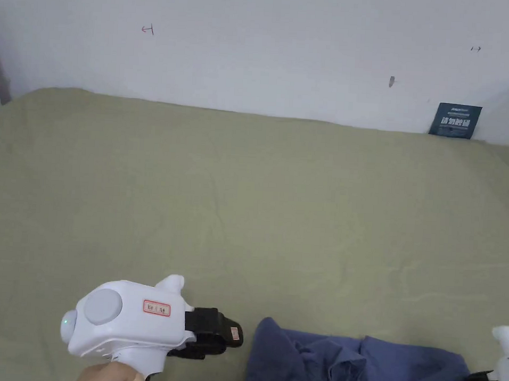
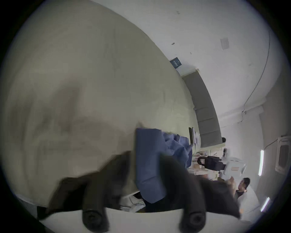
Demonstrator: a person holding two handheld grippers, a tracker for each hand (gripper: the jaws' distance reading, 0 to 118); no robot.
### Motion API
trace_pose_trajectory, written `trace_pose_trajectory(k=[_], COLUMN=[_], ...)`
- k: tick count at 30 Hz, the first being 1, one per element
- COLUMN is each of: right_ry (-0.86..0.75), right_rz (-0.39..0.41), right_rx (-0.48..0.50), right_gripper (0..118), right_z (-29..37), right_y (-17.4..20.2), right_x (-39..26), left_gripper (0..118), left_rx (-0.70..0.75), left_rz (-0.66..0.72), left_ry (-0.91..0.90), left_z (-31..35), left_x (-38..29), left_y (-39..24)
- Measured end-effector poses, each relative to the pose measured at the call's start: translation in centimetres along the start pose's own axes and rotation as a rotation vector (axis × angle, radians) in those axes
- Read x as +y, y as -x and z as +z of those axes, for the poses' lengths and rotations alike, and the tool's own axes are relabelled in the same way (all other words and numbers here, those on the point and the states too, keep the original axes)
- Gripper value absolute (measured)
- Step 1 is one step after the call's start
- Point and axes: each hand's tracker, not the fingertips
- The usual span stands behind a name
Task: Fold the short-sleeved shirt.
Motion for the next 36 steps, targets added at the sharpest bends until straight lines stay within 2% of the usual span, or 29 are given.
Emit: trace_pose_trajectory(k=[1, 2, 5, 7, 9, 12, 14, 15, 16, 17, 18, 21, 22, 25, 30, 36], right_ry=[0.004, 0.008, 0.015, 0.013, 0.011, 0.004, 0.005, 0.008, 0.008, 0.009, 0.011, 0.012, 0.012, 0.014, 0.004, 0.002], right_rz=[0.004, 0.006, 0.015, 0.015, 0.016, 0.013, 0.008, 0.007, 0.008, 0.006, 0.003, -0.002, -0.004, -0.006, -0.003, 0.010], right_rx=[0.001, 0.002, 0.009, 0.008, 0.005, 0.008, 0.012, 0.009, 0.007, 0.008, 0.010, 0.002, -0.002, -0.010, -0.011, -0.010], right_gripper=[0, 0, 0, 0, 0, 0, 0, 0, 0, 0, 0, 0, 0, 0, 0, 0], right_z=[-0.1, -0.1, -0.1, 0.0, 0.2, 0.6, 0.6, 0.6, 0.6, 0.6, 0.6, 0.4, 0.4, 0.4, 0.9, 0.6], right_y=[0.2, 0.3, 0.4, 0.4, 0.2, 0.1, 0.1, 0.0, 0.1, 0.0, -0.1, -0.7, -0.8, -1.1, -0.8, -0.2], right_x=[0.0, -0.1, -0.2, -0.2, -0.3, -0.4, -0.4, -0.5, -0.6, -0.7, -0.7, -0.7, -0.7, -0.5, -0.1, 1.0], left_gripper=[103, 108, 108, 108, 108, 108, 103, 90, 58, 13, 13, 13, 13, 13, 13, 13], left_rx=[-0.038, -0.059, -0.168, -0.163, -0.082, -0.119, -0.117, -0.102, -0.080, 0.000, 0.002, -0.120, -0.135, -0.113, -0.125, 0.048], left_rz=[0.037, 0.064, 0.104, 0.081, 0.037, 0.008, 0.037, 0.064, 0.067, 0.054, 0.073, 0.232, 0.237, 0.192, 0.198, 0.082], left_ry=[0.018, 0.042, 0.093, 0.128, 0.161, 0.125, 0.126, 0.111, 0.103, 0.091, 0.068, 0.041, 0.019, -0.013, -0.166, -0.294], left_z=[-0.6, -1.2, -2.9, -4.5, -6.1, -6.8, -7.2, -7.1, -7.1, -7.0, -6.9, -5.4, -4.9, -3.0, 2.9, 11.3], left_x=[-0.4, -0.8, -2.2, -2.8, -3.6, -4.1, -4.4, -4.6, -4.6, -4.5, -4.5, -4.6, -4.5, -3.9, -1.8, 0.0], left_y=[0.4, 0.6, 0.6, 0.0, -0.9, -2.0, -2.3, -2.3, -2.2, -1.8, -1.1, 1.1, 1.3, 0.8, 0.9, -1.2])
